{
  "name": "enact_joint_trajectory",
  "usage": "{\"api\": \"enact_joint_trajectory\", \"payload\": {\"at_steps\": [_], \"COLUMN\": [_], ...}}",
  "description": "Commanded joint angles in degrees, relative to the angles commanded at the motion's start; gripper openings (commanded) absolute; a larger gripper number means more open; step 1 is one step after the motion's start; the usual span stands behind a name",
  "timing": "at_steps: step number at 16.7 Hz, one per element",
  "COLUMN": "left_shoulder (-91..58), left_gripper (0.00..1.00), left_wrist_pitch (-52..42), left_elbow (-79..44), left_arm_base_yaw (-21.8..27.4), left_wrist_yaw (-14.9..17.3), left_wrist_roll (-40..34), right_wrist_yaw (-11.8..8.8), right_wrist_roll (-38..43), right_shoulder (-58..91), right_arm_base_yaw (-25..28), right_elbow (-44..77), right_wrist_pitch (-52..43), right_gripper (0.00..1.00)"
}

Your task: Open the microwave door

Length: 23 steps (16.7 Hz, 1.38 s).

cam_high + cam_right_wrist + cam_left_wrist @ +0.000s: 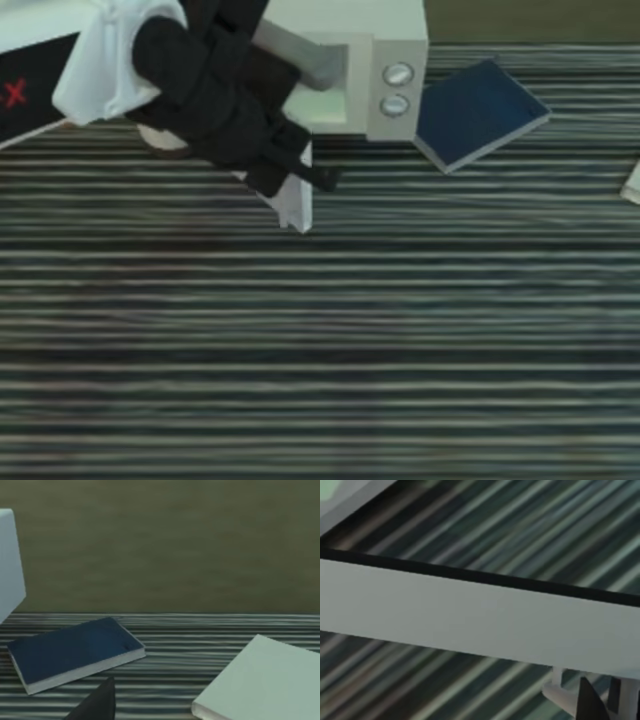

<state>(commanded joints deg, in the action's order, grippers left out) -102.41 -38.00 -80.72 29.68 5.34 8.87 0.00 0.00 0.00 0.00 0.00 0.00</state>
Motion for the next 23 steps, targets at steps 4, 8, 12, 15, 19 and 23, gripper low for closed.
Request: {"api": "enact_joint_trajectory", "payload": {"at_steps": [4,8,12,15,19,23], "left_shoulder": [1.8,2.05,2.05,2.05,2.05,2.05], "left_gripper": [0.0,0.0,0.0,0.0,0.0,0.0], "left_wrist_pitch": [-0.37,-0.47,-0.47,-0.47,-0.47,-0.47], "left_elbow": [2.25,2.66,2.66,2.66,2.66,2.66], "left_arm_base_yaw": [-2.04,-2.39,-2.39,-2.39,-2.39,-2.39], "left_wrist_yaw": [2.88,3.41,3.41,3.41,3.41,3.41], "left_wrist_roll": [5.81,6.53,6.53,6.53,6.53,6.53], "right_wrist_yaw": [0.0,0.0,0.0,0.0,0.0,0.0], "right_wrist_roll": [0.0,0.0,0.0,0.0,0.0,0.0], "right_shoulder": [0.0,0.0,0.0,0.0,0.0,0.0], "right_arm_base_yaw": [0.0,0.0,0.0,0.0,0.0,0.0], "right_elbow": [0.0,0.0,0.0,0.0,0.0,0.0], "right_wrist_pitch": [0.0,0.0,0.0,0.0,0.0,0.0], "right_gripper": [1.0,1.0,1.0,1.0,1.0,1.0]}}
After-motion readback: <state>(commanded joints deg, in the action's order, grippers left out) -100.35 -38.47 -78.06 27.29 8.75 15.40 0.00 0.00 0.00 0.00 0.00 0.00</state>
